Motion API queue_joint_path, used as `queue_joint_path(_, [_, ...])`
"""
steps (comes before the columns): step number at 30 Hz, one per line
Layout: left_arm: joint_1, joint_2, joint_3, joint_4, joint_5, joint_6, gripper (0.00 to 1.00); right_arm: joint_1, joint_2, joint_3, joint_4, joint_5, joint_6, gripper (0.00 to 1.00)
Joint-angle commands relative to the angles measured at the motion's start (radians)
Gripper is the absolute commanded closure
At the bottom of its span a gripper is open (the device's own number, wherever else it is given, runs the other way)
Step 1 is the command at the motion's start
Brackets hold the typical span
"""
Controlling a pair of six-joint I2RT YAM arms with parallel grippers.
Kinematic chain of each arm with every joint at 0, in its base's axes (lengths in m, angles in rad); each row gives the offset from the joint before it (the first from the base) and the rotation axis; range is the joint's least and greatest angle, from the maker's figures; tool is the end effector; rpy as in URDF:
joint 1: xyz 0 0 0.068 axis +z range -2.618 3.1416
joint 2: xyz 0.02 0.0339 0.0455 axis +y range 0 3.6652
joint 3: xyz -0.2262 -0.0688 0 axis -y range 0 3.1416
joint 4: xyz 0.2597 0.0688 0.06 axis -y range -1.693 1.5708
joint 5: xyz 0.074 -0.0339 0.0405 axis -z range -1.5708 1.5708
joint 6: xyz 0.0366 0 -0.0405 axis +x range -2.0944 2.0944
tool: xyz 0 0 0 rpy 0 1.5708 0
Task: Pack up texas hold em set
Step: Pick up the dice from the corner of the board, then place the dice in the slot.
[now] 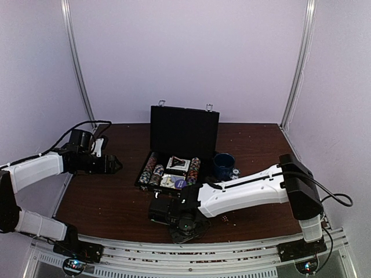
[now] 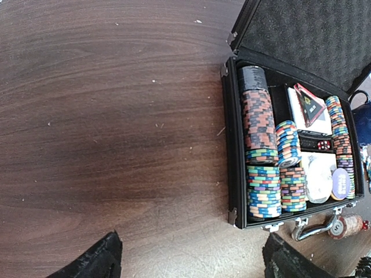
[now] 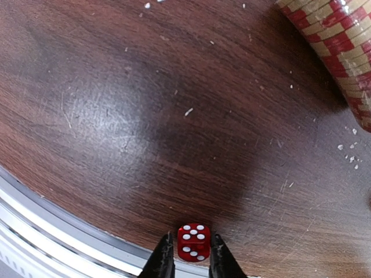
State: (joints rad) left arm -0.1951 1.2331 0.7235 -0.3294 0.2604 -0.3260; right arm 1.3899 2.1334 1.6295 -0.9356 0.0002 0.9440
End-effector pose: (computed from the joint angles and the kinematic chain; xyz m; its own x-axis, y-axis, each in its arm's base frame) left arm 0.2671 -0.0624 0.1712 -0.8055 -0.1563 -0.5717 0.1036 0.9126 -0.3955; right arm 0.0740 0.4048 0.1223 -0.9013 -0.4263 -0.0769 -0.4325 0.8954 0.1059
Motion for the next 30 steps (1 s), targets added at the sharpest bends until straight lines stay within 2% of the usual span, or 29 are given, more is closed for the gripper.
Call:
queue_joint_path(1, [0.008, -0.014, -0.013, 0.048, 0.014, 0.008, 0.13, 0.005, 0.023, -0.005, -0.014, 0.015, 0.011, 0.83])
queue_joint_path(13, [0.008, -0.019, -0.017, 0.049, 0.019, 0.007, 0.13, -0.006, -0.014, 0.034, -0.02, 0.037, 0.053, 1.0])
queue_joint_path(22, [0.008, -0.032, -0.011, 0.049, 0.022, 0.005, 0.13, -0.177, -0.039, 0.211, -0.058, 0.129, 0.109, 1.0])
queue_joint_path(27, [0.009, -0.042, 0.013, -0.001, -0.001, 0.007, 0.13, -0.28, 0.046, 0.376, -0.129, 0.183, 0.085, 1.0])
queue_joint_path(30, [0.009, -0.049, 0.033, -0.041, -0.028, 0.029, 0.13, -0.34, 0.085, 0.432, -0.116, 0.175, 0.072, 1.0])
